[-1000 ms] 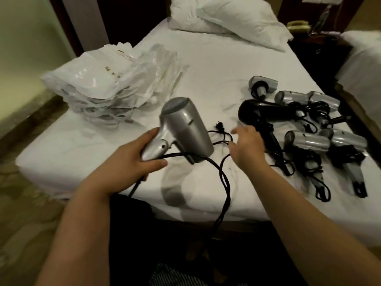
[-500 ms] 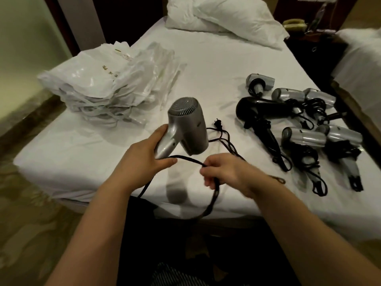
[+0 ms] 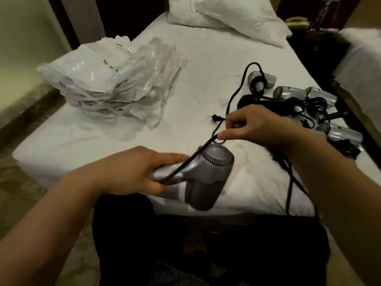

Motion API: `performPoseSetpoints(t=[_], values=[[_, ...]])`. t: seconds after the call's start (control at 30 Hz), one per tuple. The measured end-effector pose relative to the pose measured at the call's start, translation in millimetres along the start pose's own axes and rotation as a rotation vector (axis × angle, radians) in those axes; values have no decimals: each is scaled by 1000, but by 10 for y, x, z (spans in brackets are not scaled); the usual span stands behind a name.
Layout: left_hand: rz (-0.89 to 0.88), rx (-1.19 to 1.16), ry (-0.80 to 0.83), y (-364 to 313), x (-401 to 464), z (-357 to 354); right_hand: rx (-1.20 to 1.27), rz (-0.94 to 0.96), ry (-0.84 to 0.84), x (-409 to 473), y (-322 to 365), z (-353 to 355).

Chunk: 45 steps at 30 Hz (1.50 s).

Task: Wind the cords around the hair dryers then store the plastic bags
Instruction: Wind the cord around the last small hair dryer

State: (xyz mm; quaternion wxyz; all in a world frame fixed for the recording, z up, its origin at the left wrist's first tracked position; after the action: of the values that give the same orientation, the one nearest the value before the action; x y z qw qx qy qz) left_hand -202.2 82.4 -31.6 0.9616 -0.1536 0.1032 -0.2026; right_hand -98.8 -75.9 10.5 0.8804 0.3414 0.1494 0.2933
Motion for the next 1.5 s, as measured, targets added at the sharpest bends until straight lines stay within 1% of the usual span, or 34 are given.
performPoseSetpoints(t=[0.07, 0.13, 0.2, 0.27, 0.3, 0.37, 0.43, 0.5, 0.53, 0.57, 0.63, 0.73, 0.8, 0.87, 0.93, 1.07, 1.2, 1.3, 1.37, 1.43, 1.5], values=[[-54, -124, 56, -86, -47, -24, 227, -59, 86, 7, -142, -179], [-83, -243, 38, -133, -74, 5, 484, -105, 147, -37, -268, -397], [-34, -415, -22, -67, -89, 58, 728, -154, 131, -139, -381, -590], [-10, -686, -57, -16, -91, 47, 836, -200, 106, -256, -506, -783], [-19, -812, -93, -7, -77, 45, 857, -190, 135, -308, -520, -904], [-16, -991, -212, 67, -9, 30, 895, -171, 200, -361, -512, -1157], [60, -1078, -325, 185, 92, -17, 1067, -212, 170, -374, -518, -1309], [169, -1072, -423, 282, 169, -56, 1194, -248, 146, -376, -529, -1406], [215, -1038, -468, 320, 192, -63, 1167, -253, 153, -386, -535, -1435], [262, -985, -503, 359, 210, -72, 1086, -245, 169, -399, -532, -1454], [333, -794, -545, 431, 231, -87, 892, -225, 177, -430, -523, -1424], [420, -369, -524, 501, 223, -89, 797, -207, 164, -467, -418, -1244], [466, -186, -484, 541, 204, -108, 693, -197, 236, -500, -272, -1147], [474, -41, -449, 541, 224, -140, 434, -153, 326, -528, -101, -1097], [489, 78, -414, 507, 256, -178, 221, -75, 337, -539, 56, -1066], [533, 211, -385, 368, 310, -290, 101, 30, 238, -558, 267, -991], [458, 338, -290, 175, 368, -590, 27, 52, 163, -525, 285, -880], [362, 373, -238, 109, 321, -737, -78, -4, 132, -483, 170, -621], [262, 350, -234, 95, 248, -709, -172, 21, 128, -438, 107, -452], [110, 272, -257, 35, 166, -628, -261, 72, 108, -350, 62, -329], [7, 249, -205, -13, 125, -569, -295, 147, 80, -243, 47, -248]])
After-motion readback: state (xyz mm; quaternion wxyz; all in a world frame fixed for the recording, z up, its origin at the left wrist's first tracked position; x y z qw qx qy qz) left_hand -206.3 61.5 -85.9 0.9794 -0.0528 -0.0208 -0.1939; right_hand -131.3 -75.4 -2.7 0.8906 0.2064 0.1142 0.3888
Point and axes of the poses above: each hand's wrist, its own x-axis towards the middle knuckle, its own z-axis out of the back of the hand, y = z × x, the point moved 8 cm from there along x, towards the middle knuckle, and after that the axes turned 11 degrees about x, right-handed, at the moved point
